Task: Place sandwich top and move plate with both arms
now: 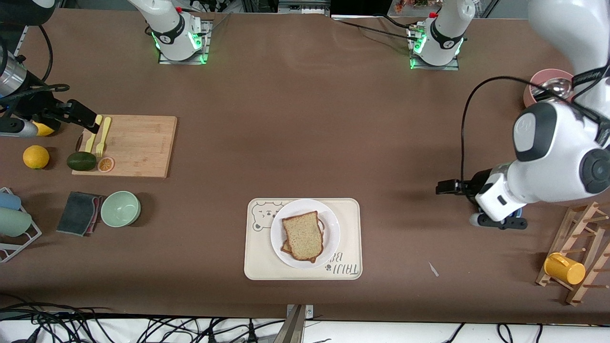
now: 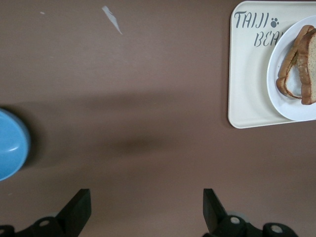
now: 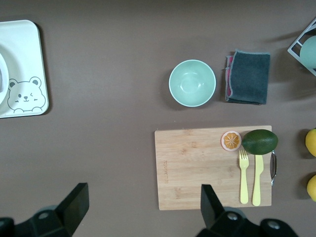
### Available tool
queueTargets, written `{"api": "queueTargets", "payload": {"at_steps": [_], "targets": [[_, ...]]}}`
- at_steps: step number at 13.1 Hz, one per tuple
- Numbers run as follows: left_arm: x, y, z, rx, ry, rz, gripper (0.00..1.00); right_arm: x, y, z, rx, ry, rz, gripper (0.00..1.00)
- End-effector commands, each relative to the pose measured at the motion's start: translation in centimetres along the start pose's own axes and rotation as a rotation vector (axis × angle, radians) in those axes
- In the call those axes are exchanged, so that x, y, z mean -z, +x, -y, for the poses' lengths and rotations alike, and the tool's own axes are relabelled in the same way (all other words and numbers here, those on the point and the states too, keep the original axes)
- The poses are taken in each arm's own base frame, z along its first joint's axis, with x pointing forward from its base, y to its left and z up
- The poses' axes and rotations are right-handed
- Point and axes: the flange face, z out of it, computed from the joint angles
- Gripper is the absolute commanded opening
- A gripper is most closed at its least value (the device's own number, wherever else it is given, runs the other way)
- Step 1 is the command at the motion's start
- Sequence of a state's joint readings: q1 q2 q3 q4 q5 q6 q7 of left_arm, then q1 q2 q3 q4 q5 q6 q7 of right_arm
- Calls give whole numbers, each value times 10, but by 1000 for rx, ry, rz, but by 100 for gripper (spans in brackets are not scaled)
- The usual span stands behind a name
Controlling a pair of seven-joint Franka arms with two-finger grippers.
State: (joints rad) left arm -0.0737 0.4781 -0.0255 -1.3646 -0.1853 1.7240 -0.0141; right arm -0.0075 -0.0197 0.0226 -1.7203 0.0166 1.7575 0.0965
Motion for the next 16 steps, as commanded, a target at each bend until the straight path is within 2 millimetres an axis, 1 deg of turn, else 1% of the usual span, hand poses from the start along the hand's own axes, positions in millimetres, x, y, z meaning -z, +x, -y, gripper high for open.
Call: {"api": "queueTargets", "payload": {"at_steps": [1, 2, 3, 4, 5, 6, 7, 8, 11, 12, 13, 15, 16], "targets": [[50, -28, 8, -7, 46, -58, 100, 3, -8, -5, 16, -10, -16, 100], [80, -41, 6, -21, 96, -99, 100, 3, -8, -5, 16, -10, -16, 100], [106, -58, 7, -26, 137, -105, 100, 3, -8, -6, 14, -10, -16, 100], [131, -74, 14, -14, 147, -116, 100, 3, -7, -6, 14, -10, -18, 100], [154, -90, 25, 10, 146, -131, 100, 3, -7, -6, 18, -11, -18, 100], [168, -106, 29, 22, 146, -117, 100, 3, -7, -12, 25, -10, -18, 100], [181, -120, 40, 45, 143, -103, 100, 4, -5, -19, 45, -9, -25, 100], [188, -130, 48, 62, 142, -88, 100, 3, -5, -21, 58, -6, -24, 100], [209, -152, 49, 78, 144, -97, 100, 3, -6, -18, 41, 1, -17, 100], [211, -154, 48, 79, 146, -93, 100, 3, -7, -14, 49, 2, -17, 100], [209, -152, 47, 90, 147, -91, 100, 3, -7, -13, 49, 2, -19, 100], [210, -152, 46, 122, 145, -95, 100, 3, -6, -17, 34, 9, -17, 100], [205, -148, 49, 126, 145, -91, 100, 3, -7, -17, 34, 9, -15, 100]]}}
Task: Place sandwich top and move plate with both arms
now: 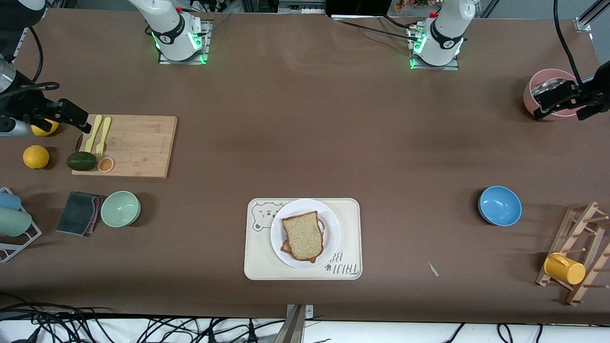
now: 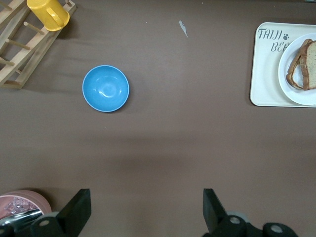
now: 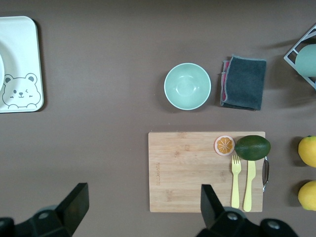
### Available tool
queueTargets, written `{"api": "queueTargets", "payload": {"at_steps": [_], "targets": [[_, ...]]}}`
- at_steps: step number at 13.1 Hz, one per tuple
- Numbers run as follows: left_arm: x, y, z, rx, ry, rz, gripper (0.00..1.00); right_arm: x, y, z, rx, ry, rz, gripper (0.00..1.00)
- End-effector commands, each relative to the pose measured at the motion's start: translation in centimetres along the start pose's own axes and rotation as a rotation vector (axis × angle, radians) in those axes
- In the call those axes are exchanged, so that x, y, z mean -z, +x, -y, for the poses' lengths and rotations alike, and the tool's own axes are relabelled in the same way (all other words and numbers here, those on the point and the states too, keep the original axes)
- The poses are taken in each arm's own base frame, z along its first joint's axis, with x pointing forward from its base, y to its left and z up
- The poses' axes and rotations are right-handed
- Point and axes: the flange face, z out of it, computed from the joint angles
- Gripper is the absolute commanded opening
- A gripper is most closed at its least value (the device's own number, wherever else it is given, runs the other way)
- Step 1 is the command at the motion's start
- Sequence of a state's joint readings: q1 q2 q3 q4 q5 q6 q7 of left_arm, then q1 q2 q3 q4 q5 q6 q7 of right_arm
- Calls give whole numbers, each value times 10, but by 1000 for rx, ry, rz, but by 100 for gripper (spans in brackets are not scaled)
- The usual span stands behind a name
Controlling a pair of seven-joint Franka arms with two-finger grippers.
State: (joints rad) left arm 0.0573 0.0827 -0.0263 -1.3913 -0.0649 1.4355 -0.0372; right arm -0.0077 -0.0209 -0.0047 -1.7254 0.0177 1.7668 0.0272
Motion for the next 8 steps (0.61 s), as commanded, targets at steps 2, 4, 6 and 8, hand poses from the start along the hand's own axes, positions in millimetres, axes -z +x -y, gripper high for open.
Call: {"api": "queueTargets", "payload": {"at_steps": [2, 4, 6, 8], "targets": [[-20, 7, 9, 30, 37, 33, 100, 4, -8, -1, -8, 8, -10, 100], [-15, 5, 22, -4, 99, 22, 100, 4, -8, -1, -8, 8, -8, 100], [-10, 5, 22, -45, 144, 7, 100, 3, -9, 0, -6, 8, -7, 100], [-23, 17, 4, -68, 146, -23, 100, 3, -8, 0, -5, 7, -5, 100]]}}
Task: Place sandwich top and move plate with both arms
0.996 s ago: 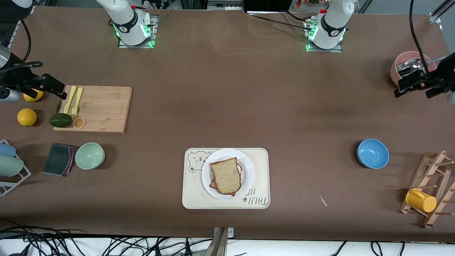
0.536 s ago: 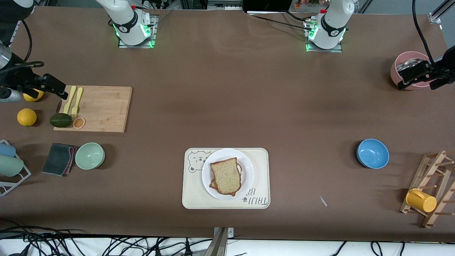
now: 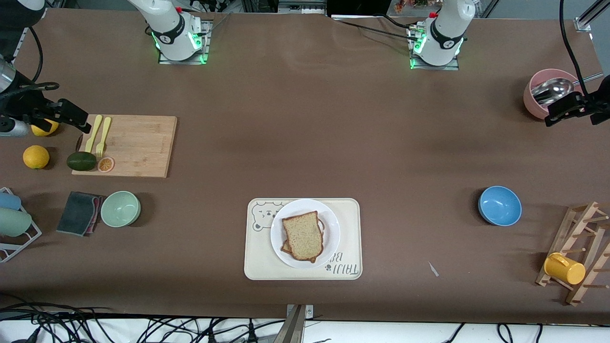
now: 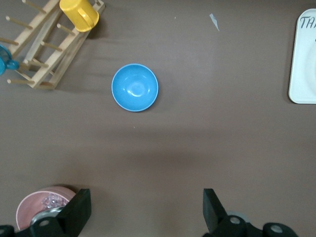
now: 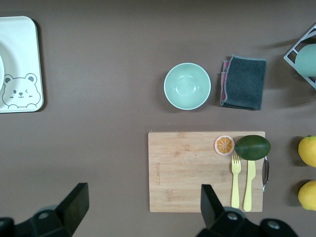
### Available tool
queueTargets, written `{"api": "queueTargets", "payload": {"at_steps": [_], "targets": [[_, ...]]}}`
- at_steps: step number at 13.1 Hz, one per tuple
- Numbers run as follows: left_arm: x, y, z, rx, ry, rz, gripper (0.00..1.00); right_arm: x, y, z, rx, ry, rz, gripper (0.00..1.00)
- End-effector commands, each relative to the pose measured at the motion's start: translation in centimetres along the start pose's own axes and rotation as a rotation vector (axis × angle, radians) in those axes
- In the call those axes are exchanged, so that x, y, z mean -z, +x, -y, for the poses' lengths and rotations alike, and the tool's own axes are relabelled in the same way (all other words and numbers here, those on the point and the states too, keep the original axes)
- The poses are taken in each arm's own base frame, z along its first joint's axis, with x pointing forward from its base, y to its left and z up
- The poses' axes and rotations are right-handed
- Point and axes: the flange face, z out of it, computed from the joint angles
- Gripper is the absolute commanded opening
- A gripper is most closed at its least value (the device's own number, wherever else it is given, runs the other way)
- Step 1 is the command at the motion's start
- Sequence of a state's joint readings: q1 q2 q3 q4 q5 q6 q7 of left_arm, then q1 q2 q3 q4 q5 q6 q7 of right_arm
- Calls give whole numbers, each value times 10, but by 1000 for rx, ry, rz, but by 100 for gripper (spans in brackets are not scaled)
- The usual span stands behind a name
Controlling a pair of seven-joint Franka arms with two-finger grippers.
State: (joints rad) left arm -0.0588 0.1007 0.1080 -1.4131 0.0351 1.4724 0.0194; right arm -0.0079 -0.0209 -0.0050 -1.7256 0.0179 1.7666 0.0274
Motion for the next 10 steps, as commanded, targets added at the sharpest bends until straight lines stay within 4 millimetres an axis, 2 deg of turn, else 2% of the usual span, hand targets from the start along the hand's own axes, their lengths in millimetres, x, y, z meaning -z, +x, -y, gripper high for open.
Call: {"api": "queueTargets", "payload": {"at_steps": [1, 4, 6, 10], "targets": [[-12, 11, -32, -56, 33, -38, 100, 3, -8, 0, 1, 7, -5, 100], [-28, 21, -37, -47, 31, -20, 100, 3, -8, -1, 3, 5, -5, 100], [-43, 26, -30, -32, 18, -10, 100, 4, -9, 0, 6, 4, -7, 100], [-34, 26, -33, -21, -35, -33, 100, 3, -8, 0, 6, 5, -4, 100]]}}
